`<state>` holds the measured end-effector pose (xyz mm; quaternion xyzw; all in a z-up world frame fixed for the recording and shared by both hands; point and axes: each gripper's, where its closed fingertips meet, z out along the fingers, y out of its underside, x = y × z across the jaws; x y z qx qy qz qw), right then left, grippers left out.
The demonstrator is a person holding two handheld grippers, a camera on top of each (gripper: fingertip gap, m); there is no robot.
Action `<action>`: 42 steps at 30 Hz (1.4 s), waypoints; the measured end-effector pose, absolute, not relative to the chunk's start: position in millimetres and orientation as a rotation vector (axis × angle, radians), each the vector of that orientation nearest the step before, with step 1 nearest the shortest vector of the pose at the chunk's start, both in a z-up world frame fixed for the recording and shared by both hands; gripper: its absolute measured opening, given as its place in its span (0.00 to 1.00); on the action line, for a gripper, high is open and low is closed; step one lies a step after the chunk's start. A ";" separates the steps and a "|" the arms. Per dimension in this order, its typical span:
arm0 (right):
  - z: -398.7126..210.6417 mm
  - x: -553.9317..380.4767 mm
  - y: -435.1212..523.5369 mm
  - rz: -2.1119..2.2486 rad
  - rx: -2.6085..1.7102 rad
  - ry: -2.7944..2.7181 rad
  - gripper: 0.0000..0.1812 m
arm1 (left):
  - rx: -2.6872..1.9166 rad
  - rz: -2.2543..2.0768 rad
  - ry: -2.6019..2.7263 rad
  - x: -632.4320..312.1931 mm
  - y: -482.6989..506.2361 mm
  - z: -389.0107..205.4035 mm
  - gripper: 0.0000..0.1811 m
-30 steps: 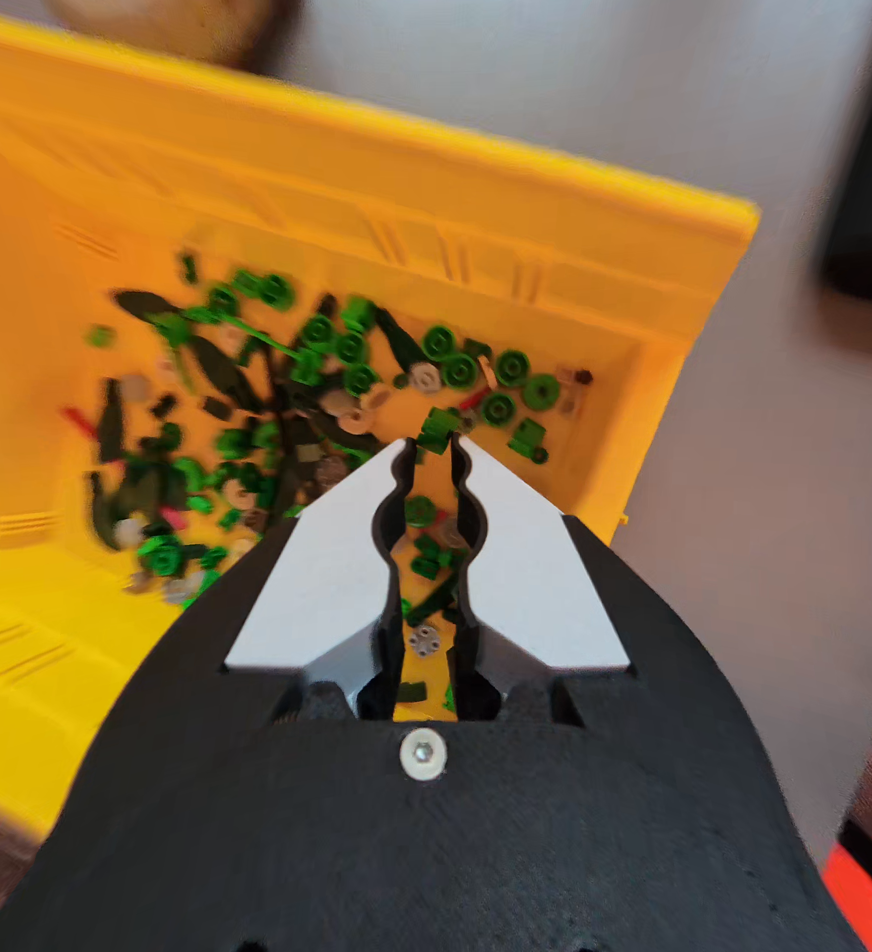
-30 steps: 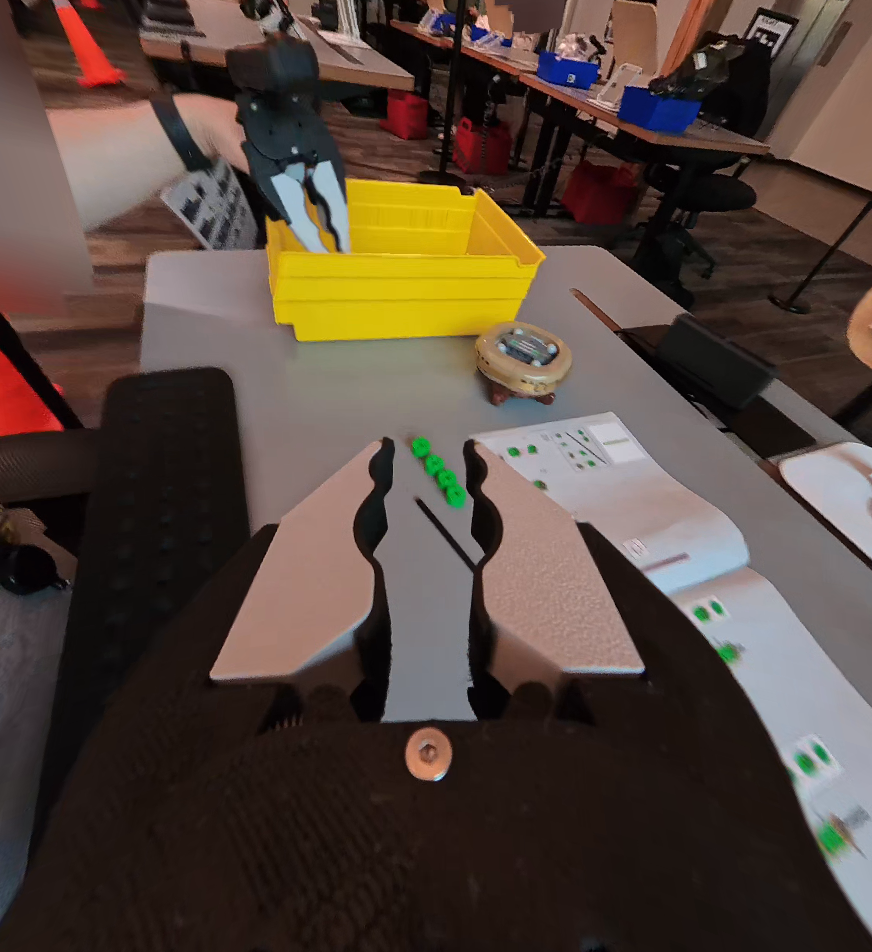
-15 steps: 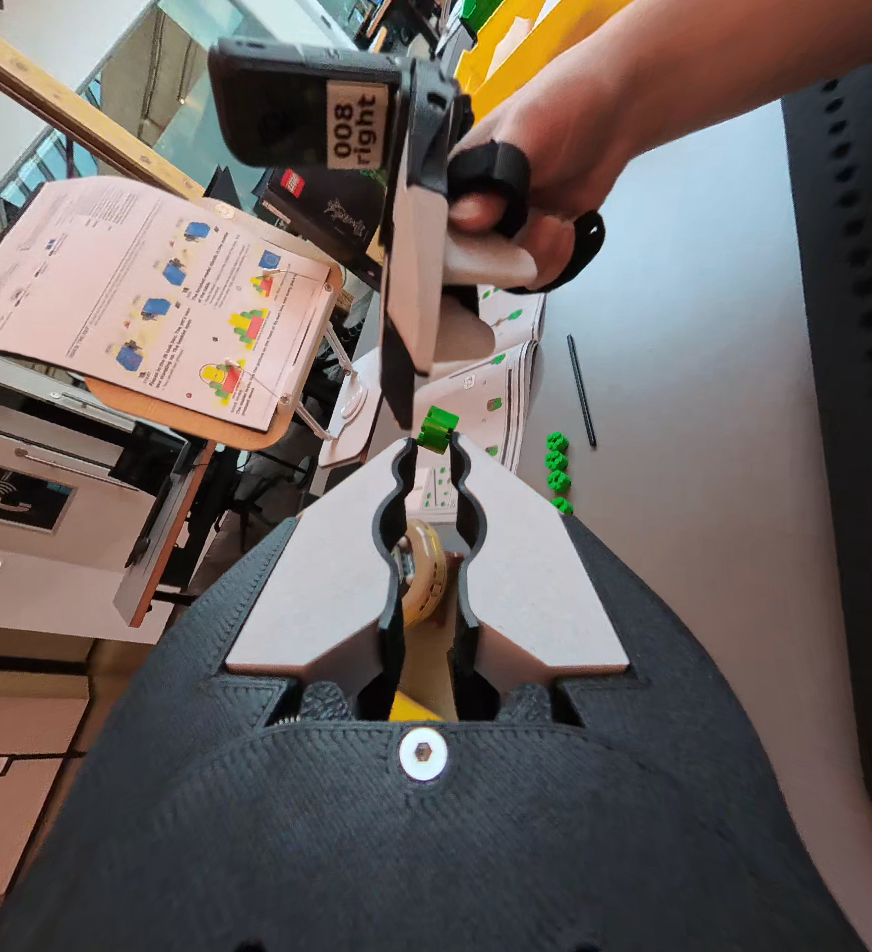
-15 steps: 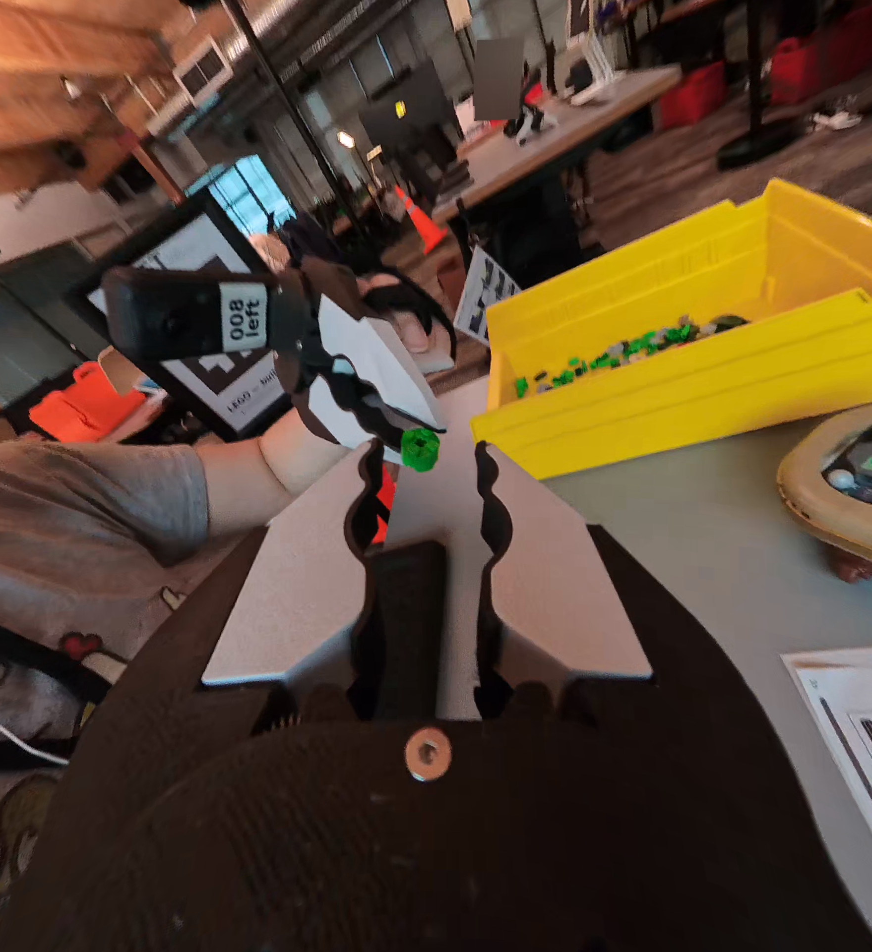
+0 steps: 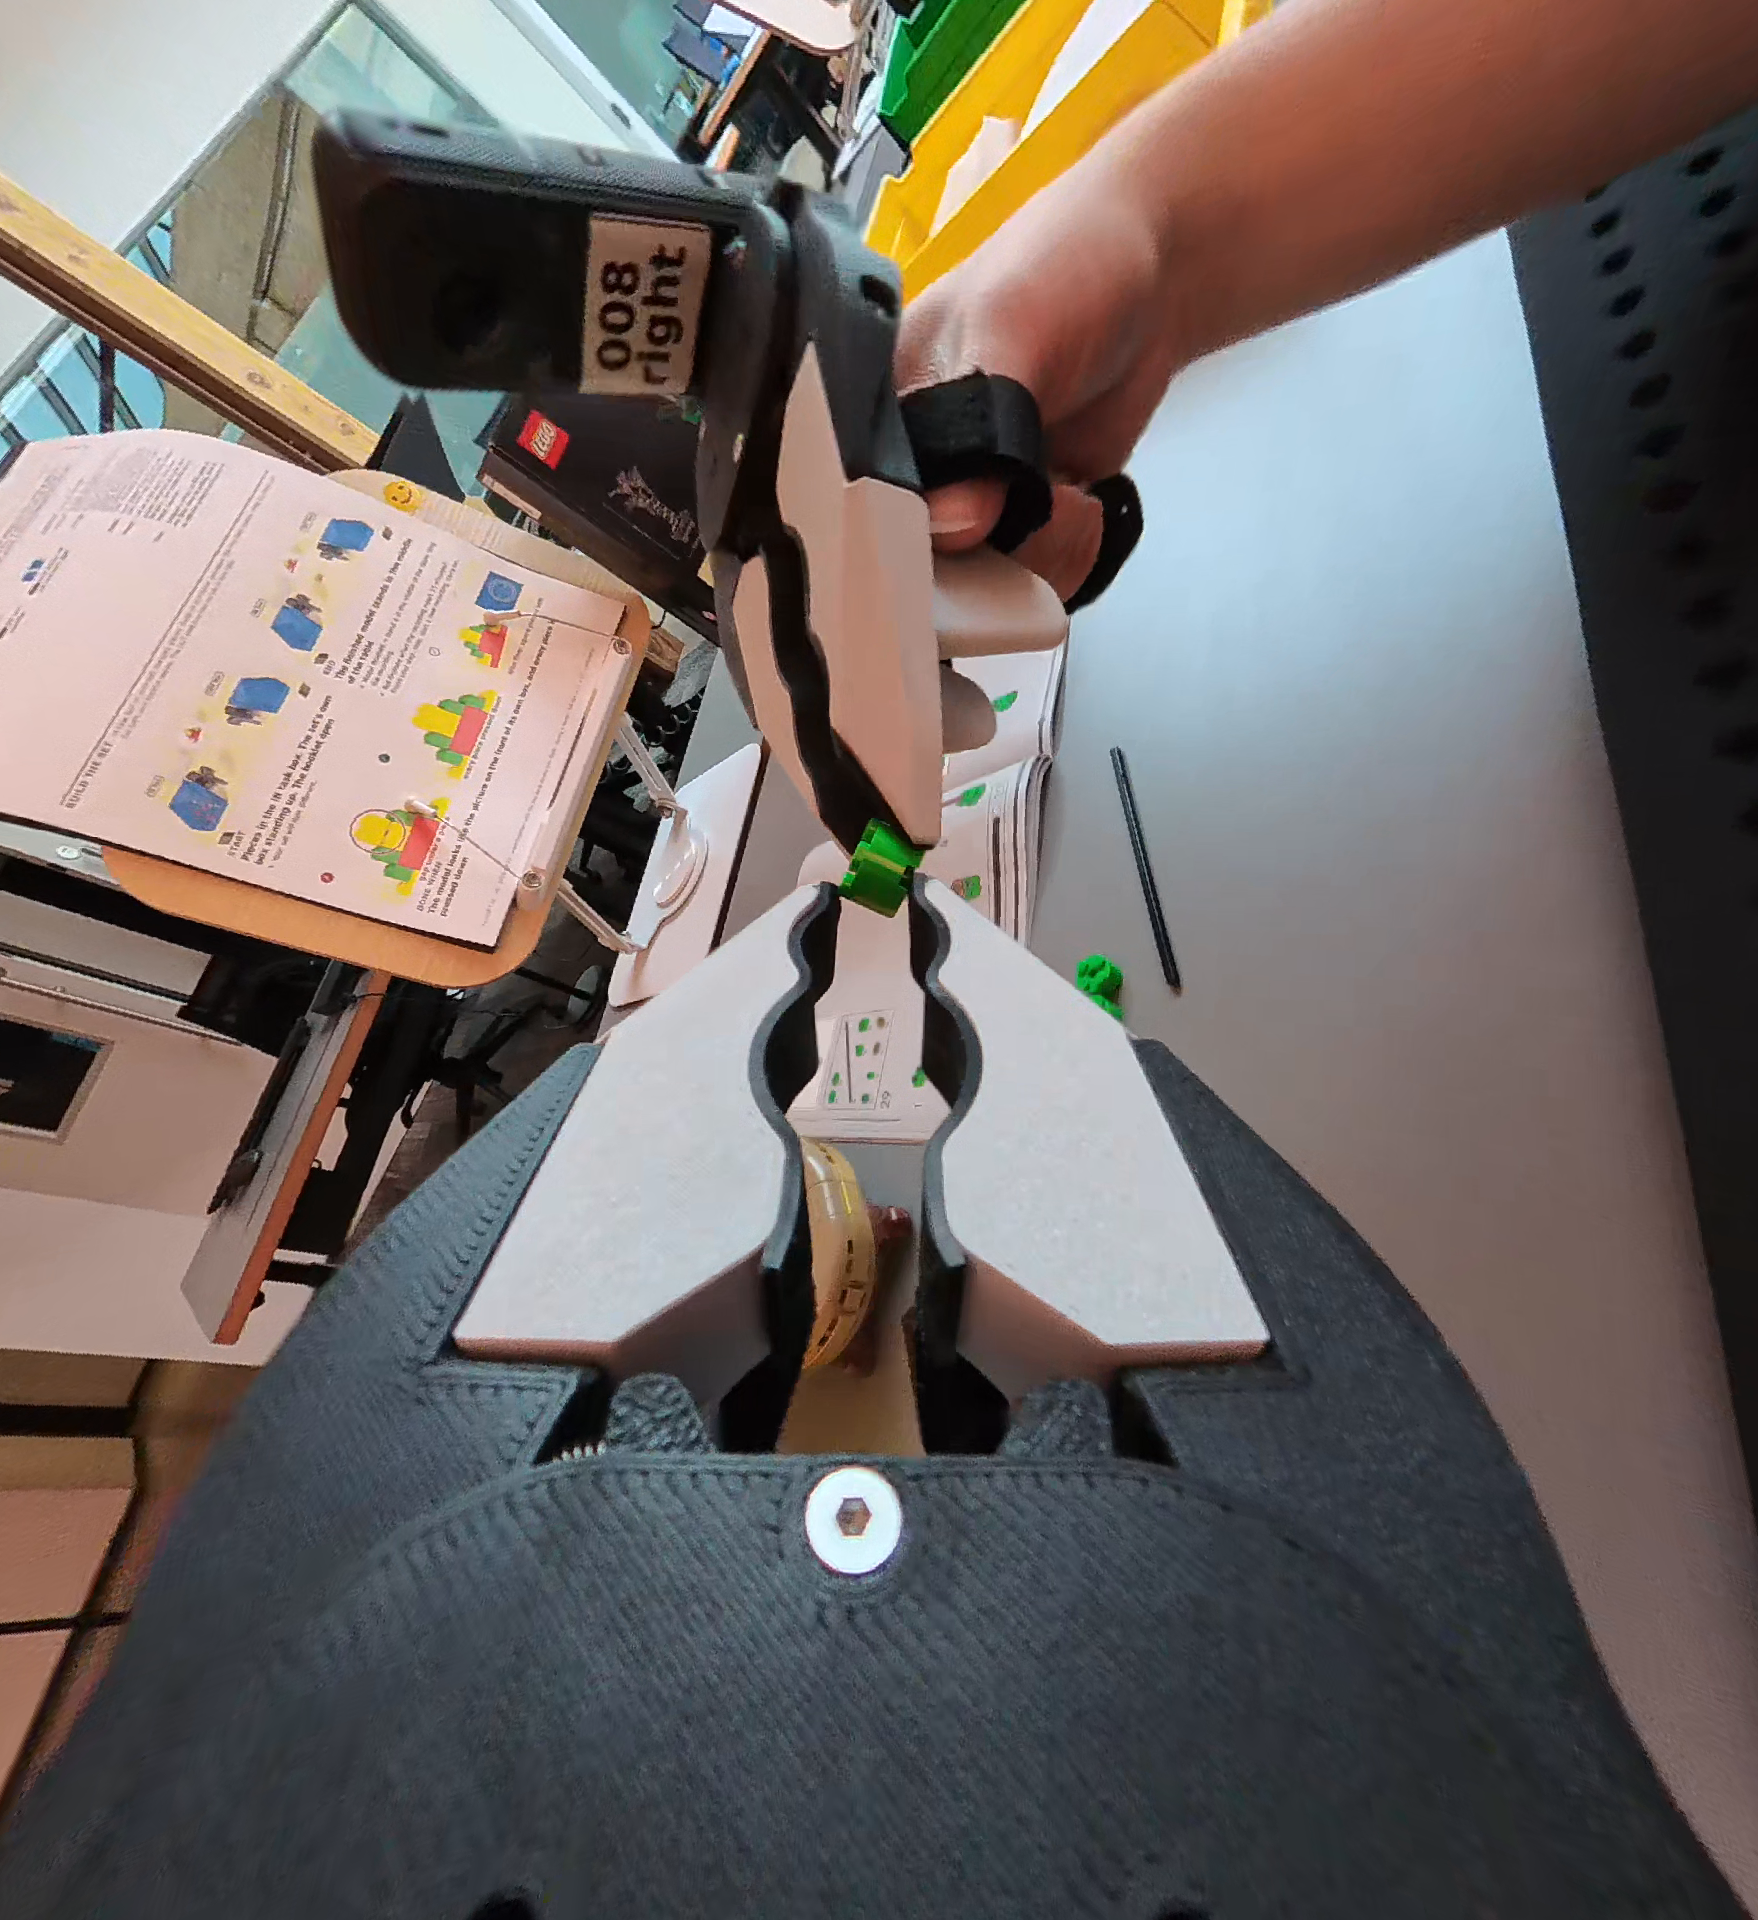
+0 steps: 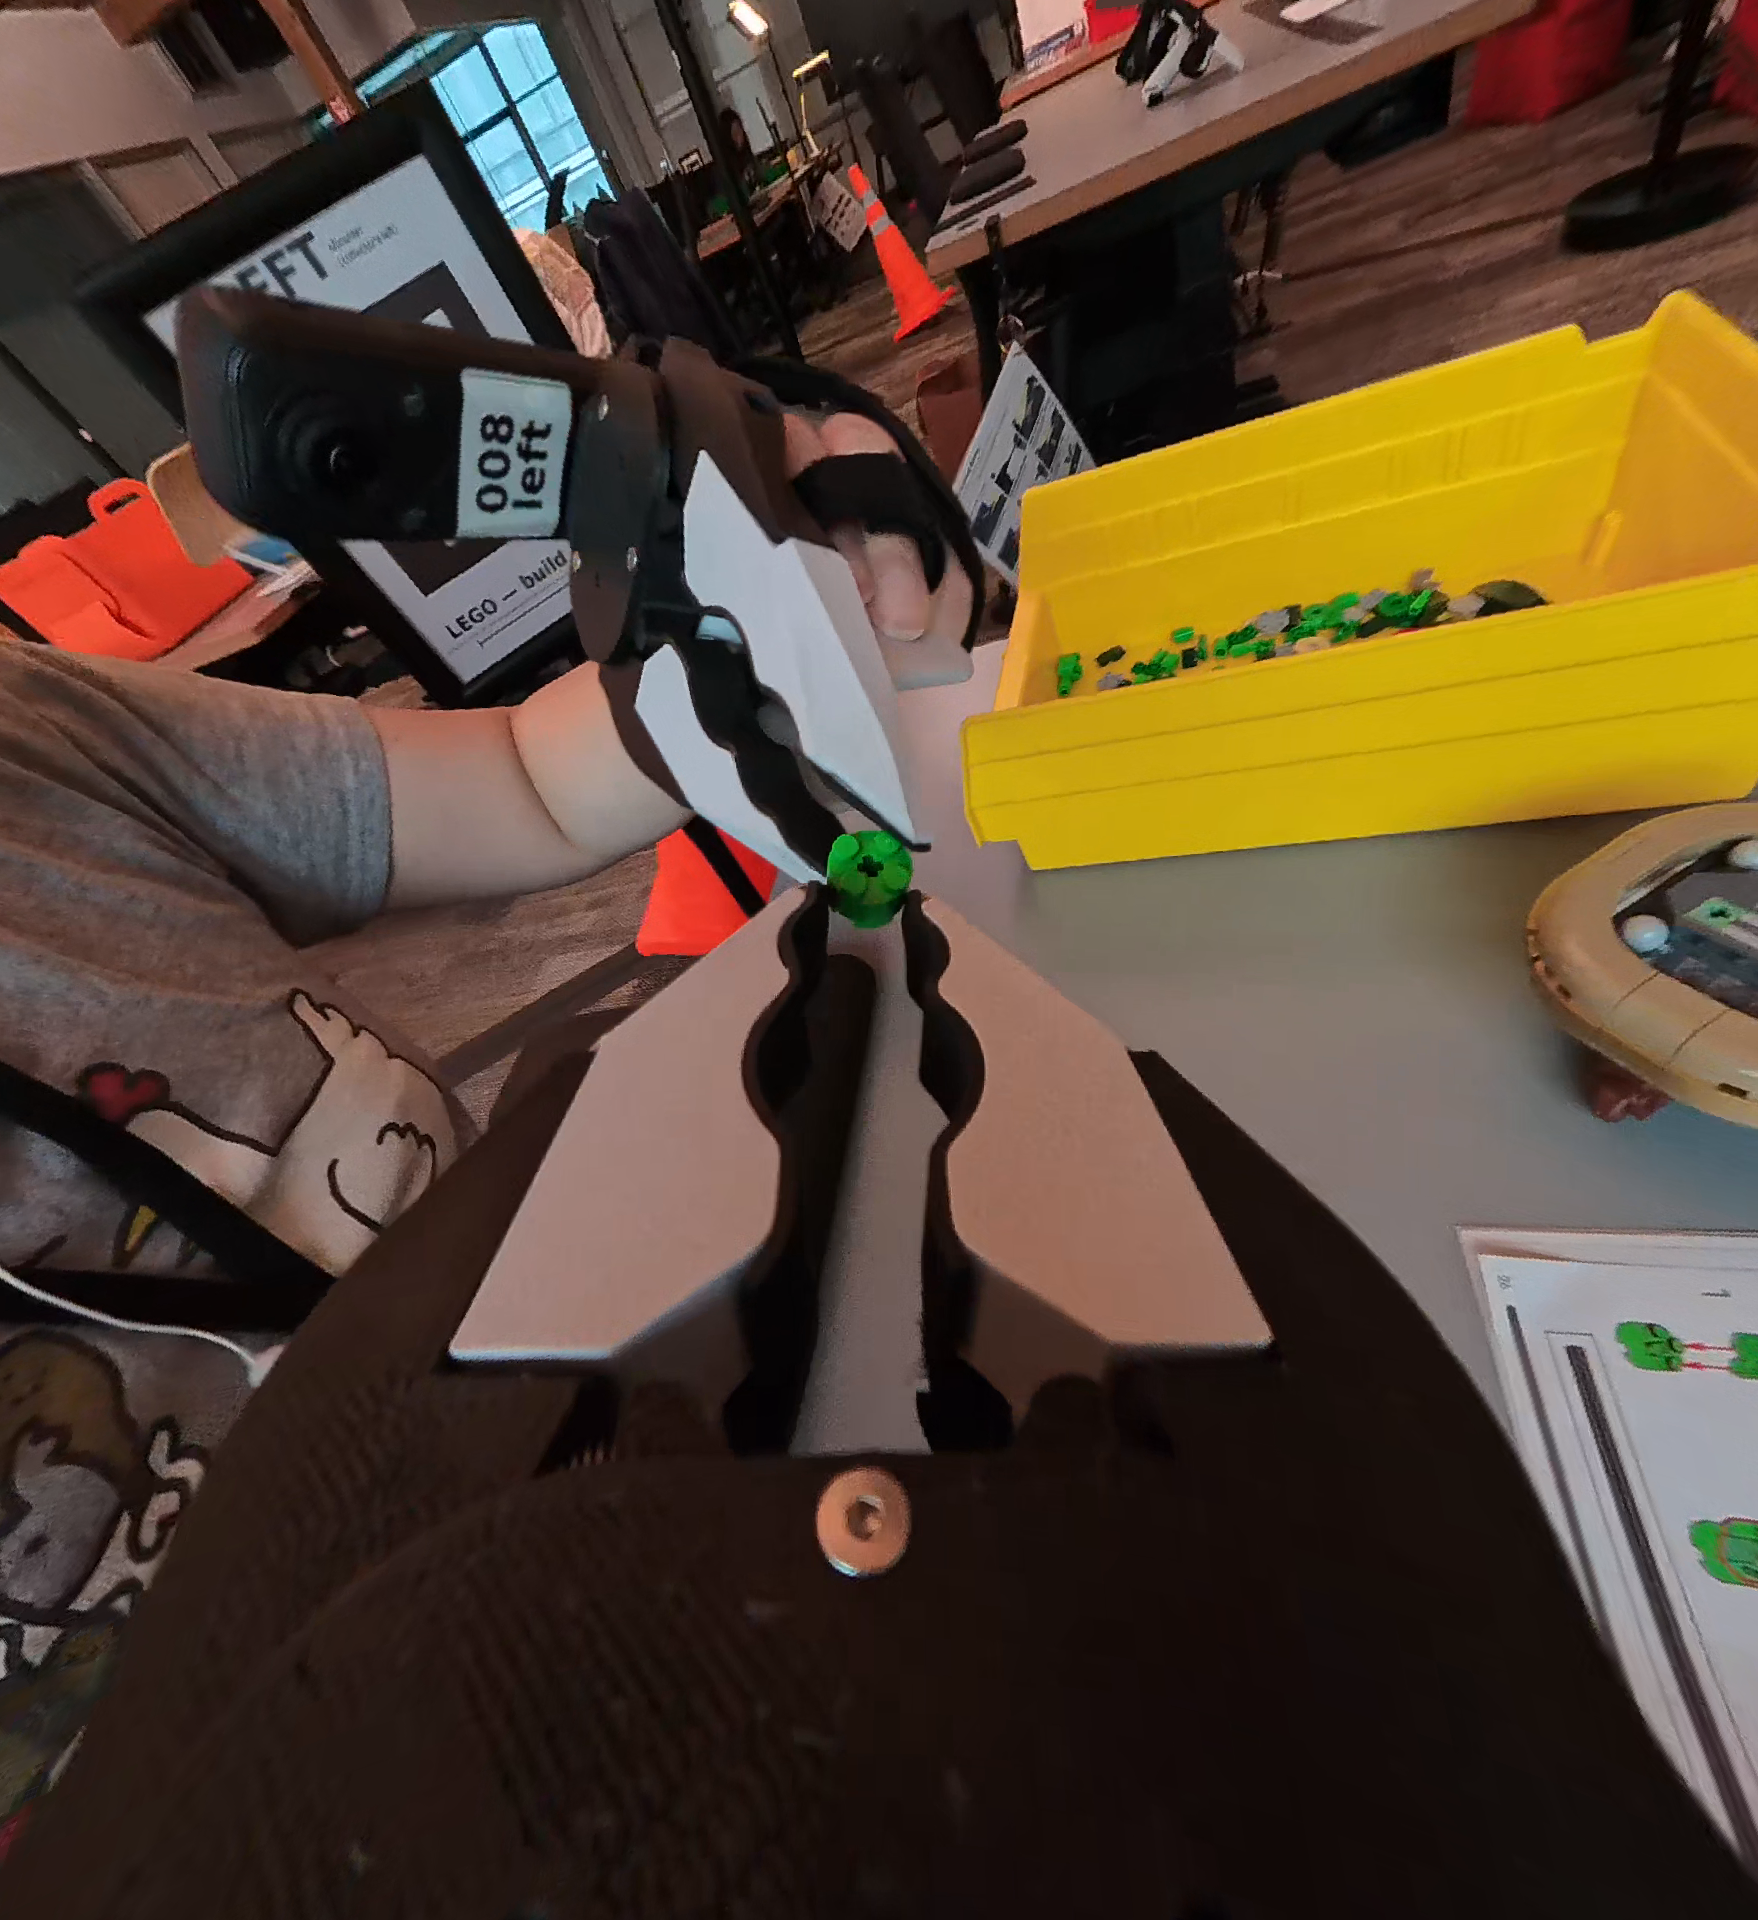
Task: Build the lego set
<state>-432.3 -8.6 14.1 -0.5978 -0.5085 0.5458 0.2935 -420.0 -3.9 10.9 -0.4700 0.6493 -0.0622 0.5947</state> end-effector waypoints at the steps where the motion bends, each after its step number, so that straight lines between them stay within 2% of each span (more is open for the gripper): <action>1: 13.5 -431.0 -8.2 1.439 -1.585 -1.357 0.07 | -1.104 -0.169 1.500 -419.0 -3.8 11.0 0.07; 2: 12.2 -428.9 -5.4 1.404 -1.576 -1.353 0.07 | -1.123 -0.193 1.482 -418.5 -2.4 11.4 0.07; 4: 0.8 -419.0 5.9 1.257 -1.563 -1.364 0.07 | -1.202 -0.243 1.439 -419.9 4.1 8.2 0.21; 6: -33.6 -395.4 38.1 0.885 -1.560 -1.414 0.07 | -1.326 -0.264 1.392 -428.7 15.6 -0.7 0.30; 9: -105.4 -349.3 69.5 0.446 -1.559 -1.618 0.07 | -1.557 -0.007 1.264 -465.8 55.5 -15.9 0.31; 12: -143.3 -337.3 66.9 0.459 -1.650 -1.690 0.07 | -1.736 0.480 1.172 -516.9 88.8 -25.0 0.36; 14: -145.3 -341.9 66.2 0.471 -1.650 -1.689 0.07 | -1.790 0.601 1.142 -528.0 94.5 -28.3 0.38; 28: -166.9 -345.6 67.7 0.615 -1.832 -1.675 0.09 | -1.887 0.669 1.078 -539.4 96.5 -34.6 0.35; 31: -161.5 -345.7 67.9 0.648 -1.818 -1.640 0.13 | -1.894 0.676 1.046 -544.3 97.0 -31.1 0.36; 42: -133.0 -343.2 71.7 0.669 -1.726 -1.537 0.13 | -1.910 0.650 1.023 -548.3 93.6 -27.0 0.36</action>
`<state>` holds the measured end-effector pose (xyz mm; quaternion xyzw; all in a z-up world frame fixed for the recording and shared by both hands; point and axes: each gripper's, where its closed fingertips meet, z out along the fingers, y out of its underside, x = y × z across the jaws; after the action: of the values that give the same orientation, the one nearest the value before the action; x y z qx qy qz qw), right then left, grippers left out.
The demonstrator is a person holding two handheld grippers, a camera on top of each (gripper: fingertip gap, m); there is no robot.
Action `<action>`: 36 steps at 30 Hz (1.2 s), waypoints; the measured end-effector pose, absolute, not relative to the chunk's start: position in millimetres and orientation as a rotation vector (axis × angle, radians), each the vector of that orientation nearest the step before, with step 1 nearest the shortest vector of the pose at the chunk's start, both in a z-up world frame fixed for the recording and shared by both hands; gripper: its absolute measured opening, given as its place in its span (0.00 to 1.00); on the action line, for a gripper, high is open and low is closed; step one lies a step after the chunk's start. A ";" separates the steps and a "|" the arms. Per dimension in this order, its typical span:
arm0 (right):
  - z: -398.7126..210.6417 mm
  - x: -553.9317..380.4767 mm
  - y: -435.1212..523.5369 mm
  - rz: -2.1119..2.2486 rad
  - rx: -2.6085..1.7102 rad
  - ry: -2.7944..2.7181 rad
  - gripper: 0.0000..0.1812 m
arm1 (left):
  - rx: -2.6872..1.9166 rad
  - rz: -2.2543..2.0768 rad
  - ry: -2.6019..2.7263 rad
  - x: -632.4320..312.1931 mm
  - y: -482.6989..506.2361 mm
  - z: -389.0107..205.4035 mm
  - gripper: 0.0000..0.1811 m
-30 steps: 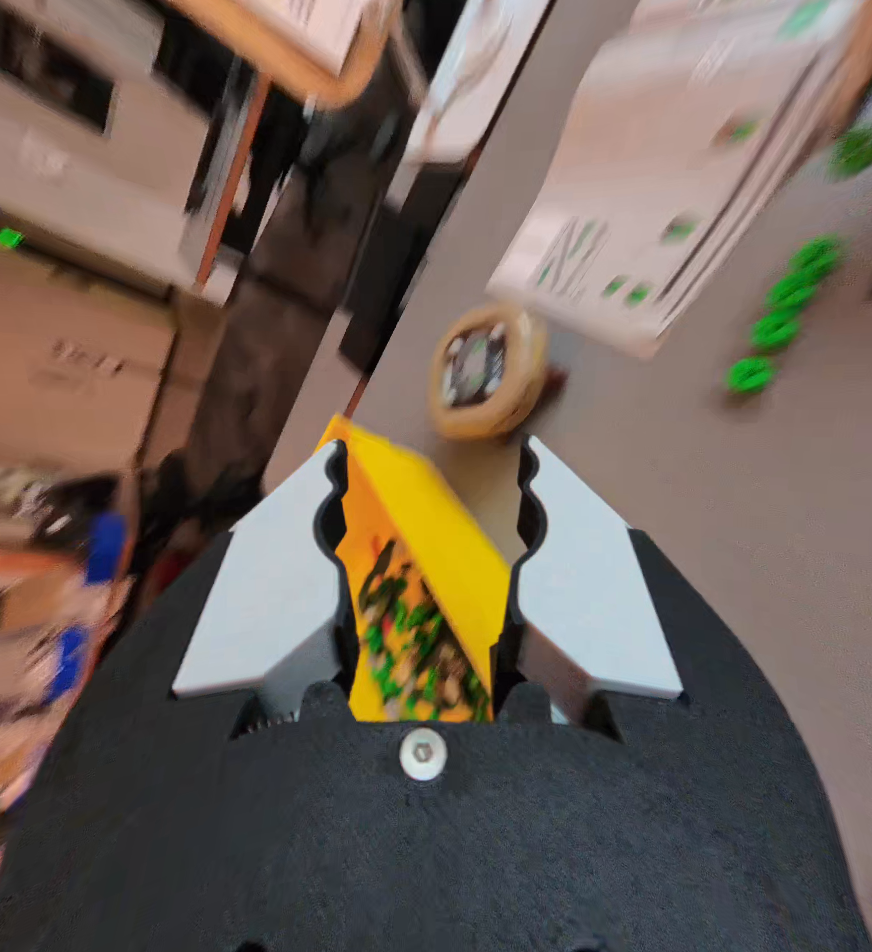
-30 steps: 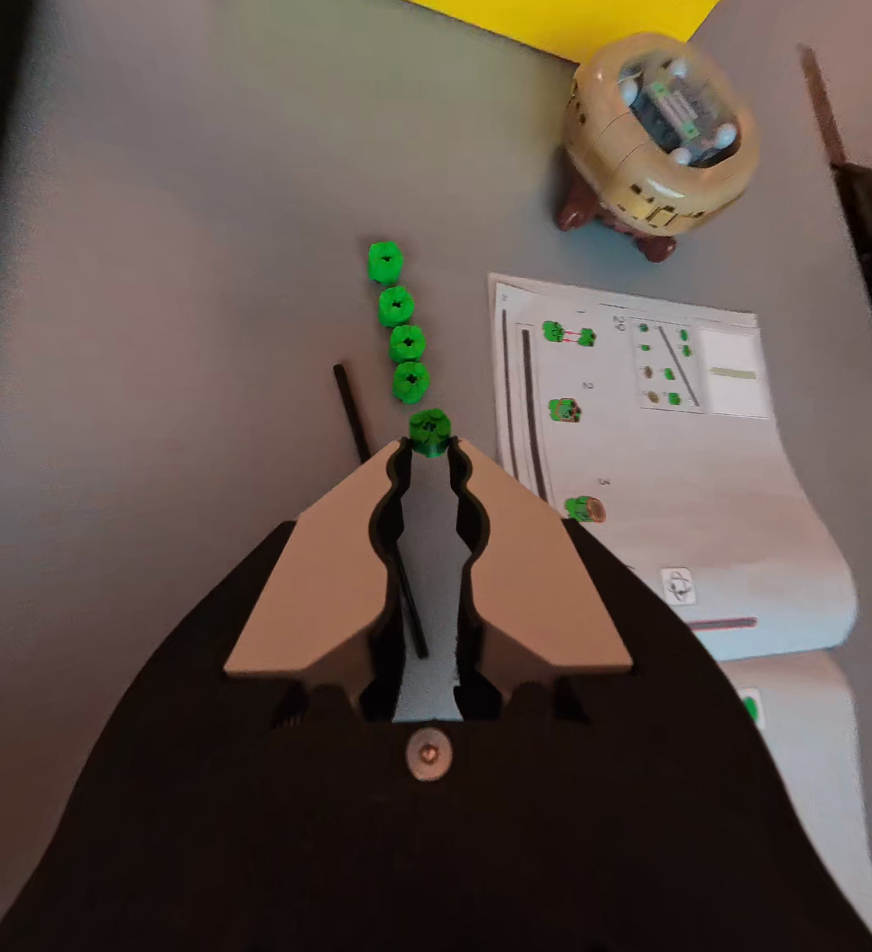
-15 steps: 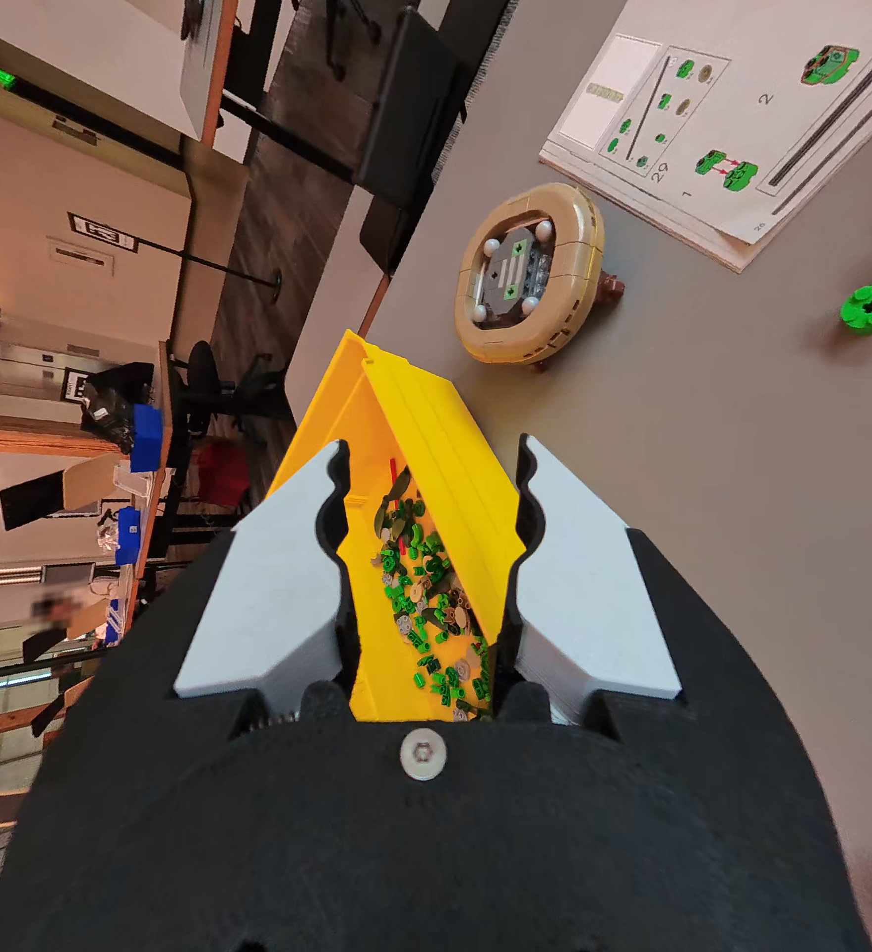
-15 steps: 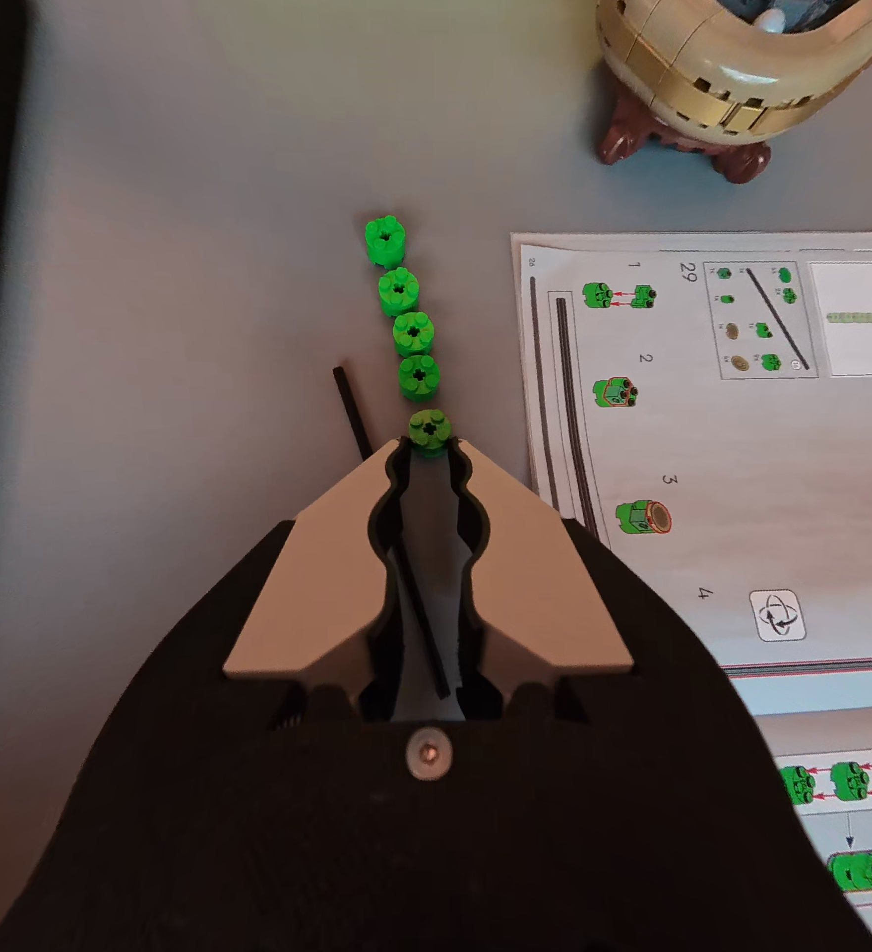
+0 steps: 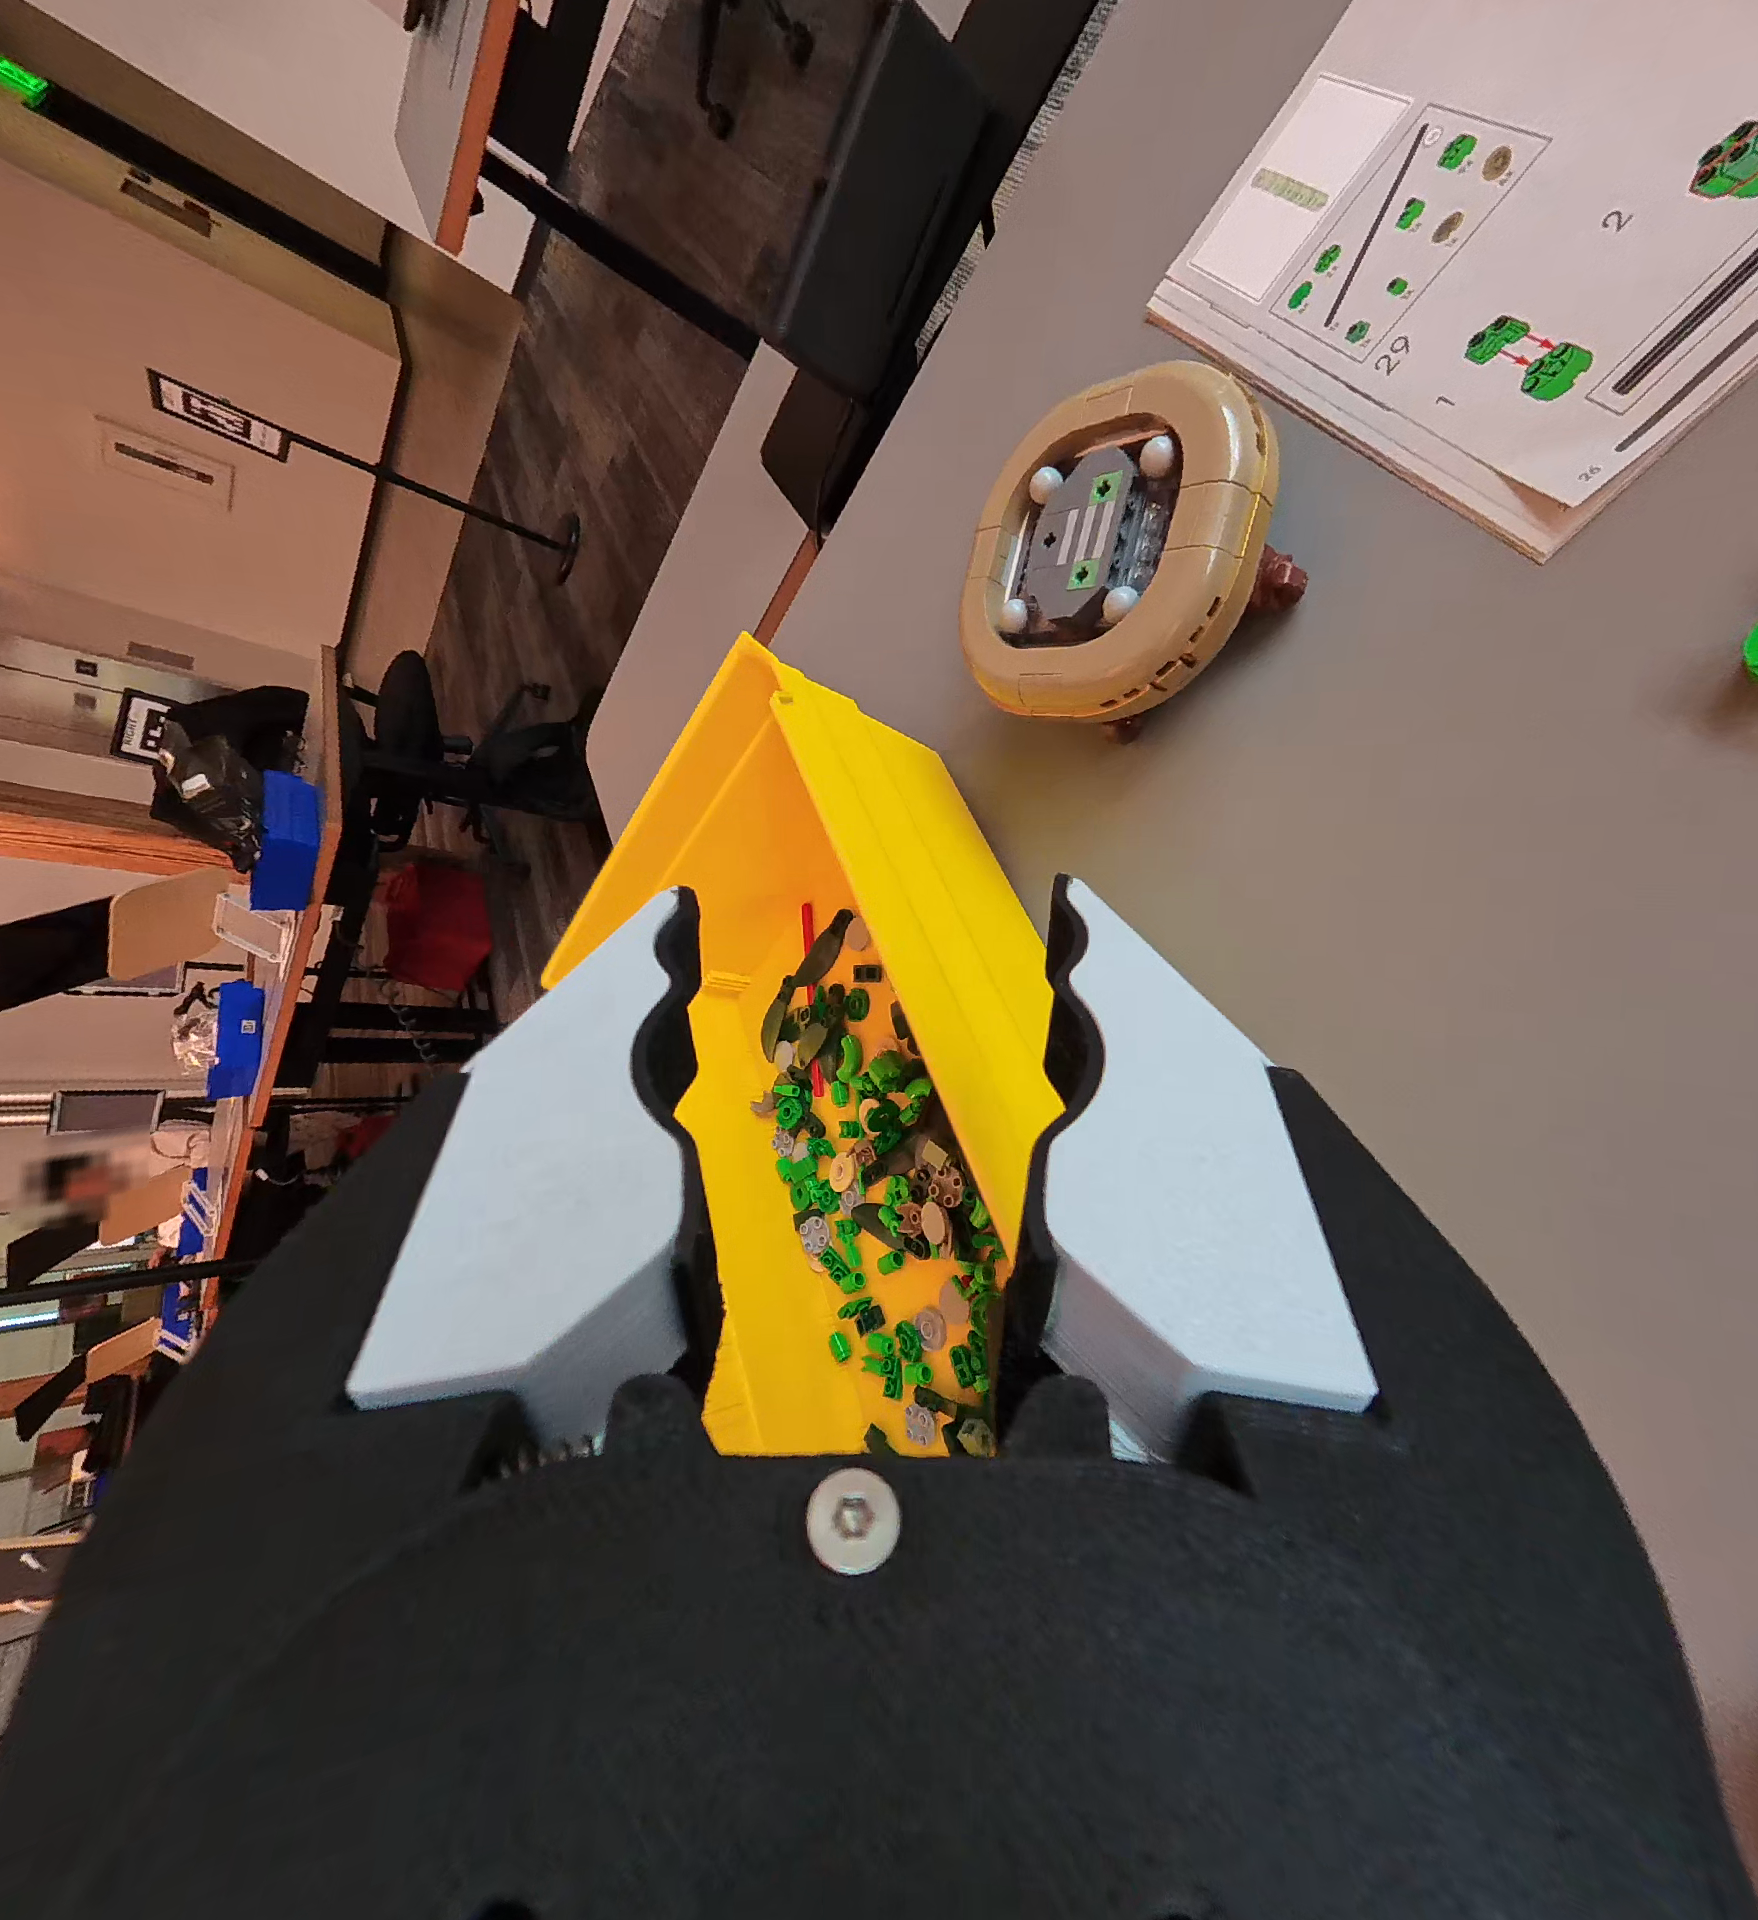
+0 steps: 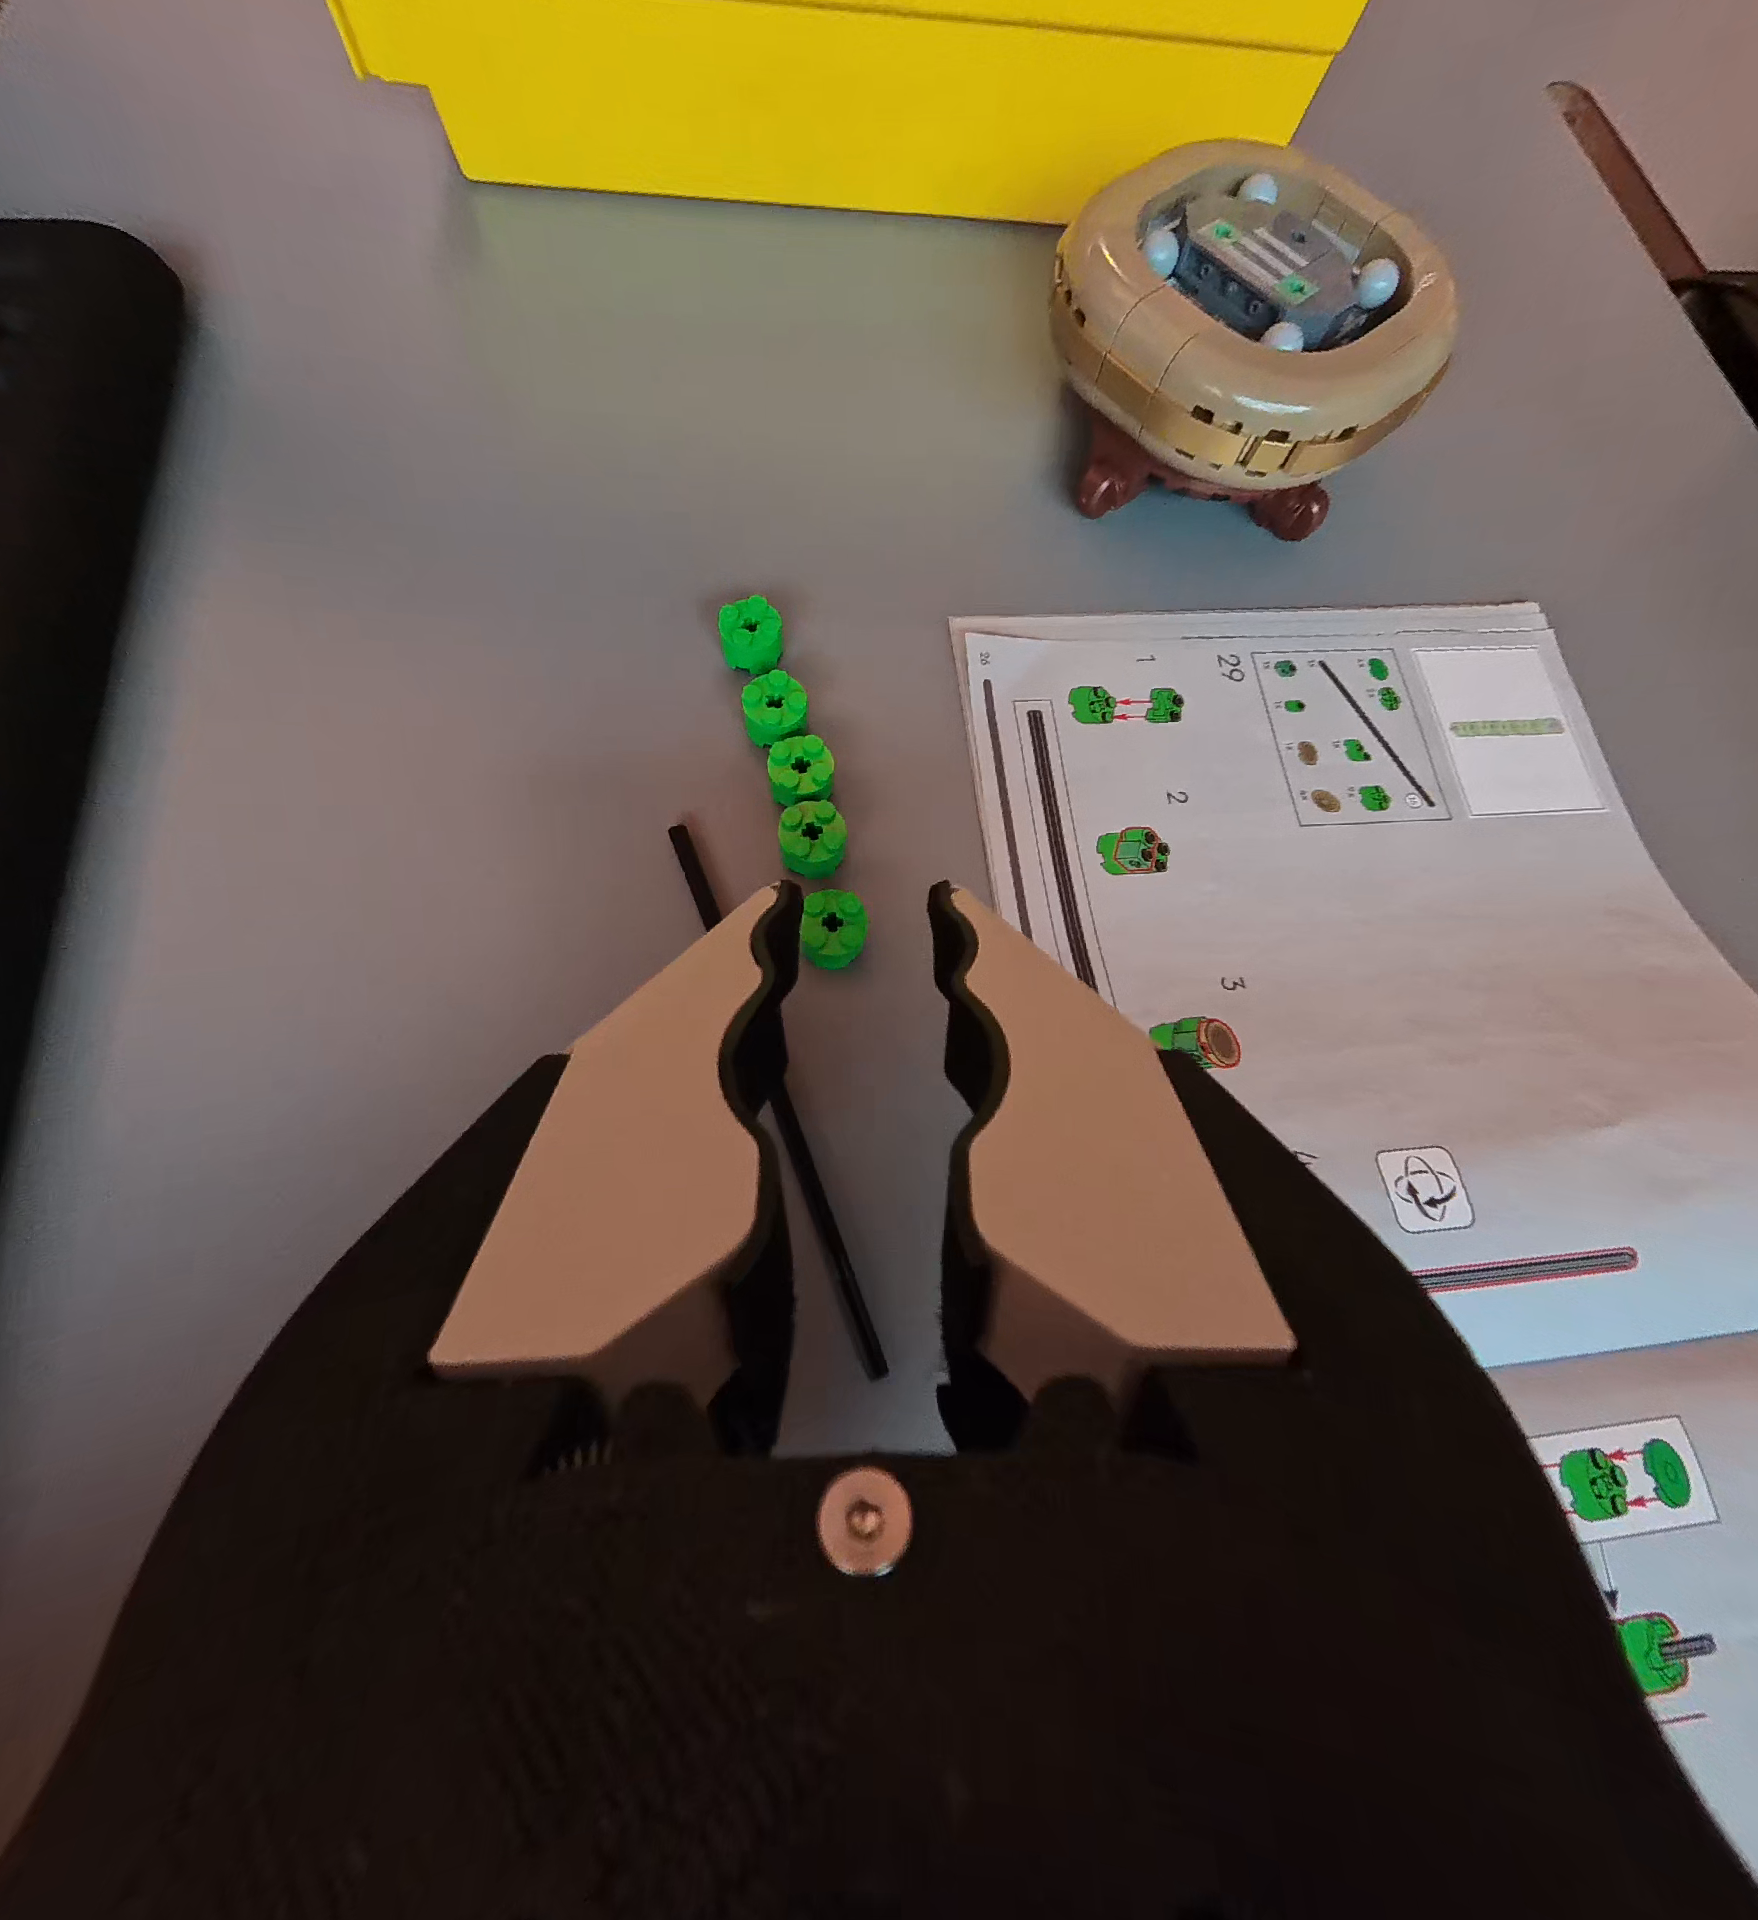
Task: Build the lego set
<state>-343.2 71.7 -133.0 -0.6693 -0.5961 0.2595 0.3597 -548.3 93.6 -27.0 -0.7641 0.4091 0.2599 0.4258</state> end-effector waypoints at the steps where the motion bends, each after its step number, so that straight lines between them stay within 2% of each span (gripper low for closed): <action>1: -132.9 -342.7 72.0 0.662 -1.721 -1.536 0.13 | -1.918 0.637 1.012 -549.8 92.6 -25.4 0.36; 3: -132.5 -340.6 72.1 0.643 -1.705 -1.535 0.14 | -1.950 0.464 0.974 -548.0 86.6 -19.6 0.34; 7: -131.7 -333.9 70.0 0.642 -1.694 -1.532 0.13 | -2.038 -0.167 0.819 -575.6 71.2 9.9 0.32; 9: -130.2 -330.9 70.3 0.641 -1.692 -1.528 0.13 | -2.136 -0.400 0.881 -598.7 55.0 -2.1 0.29; 11: -127.4 -329.5 69.7 0.659 -1.694 -1.521 0.13 | -2.289 -0.397 0.969 -626.0 43.5 -33.4 0.30; 20: -96.2 -324.9 70.2 0.657 -1.674 -1.436 0.13 | -2.552 -0.200 1.357 -656.7 17.5 -130.7 0.17; 26: -76.0 -312.7 55.3 0.592 -1.651 -1.416 0.13 | -2.718 -0.283 1.258 -650.2 21.8 -146.7 0.19; 36: -61.4 -296.8 44.0 0.552 -1.632 -1.391 0.13 | -2.889 -0.352 1.212 -648.3 9.6 -156.4 0.12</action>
<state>-296.8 44.0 -61.4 -0.6591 -0.5618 0.2230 0.4475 -648.3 9.6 -156.4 -0.9163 0.3846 -0.1117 -0.0056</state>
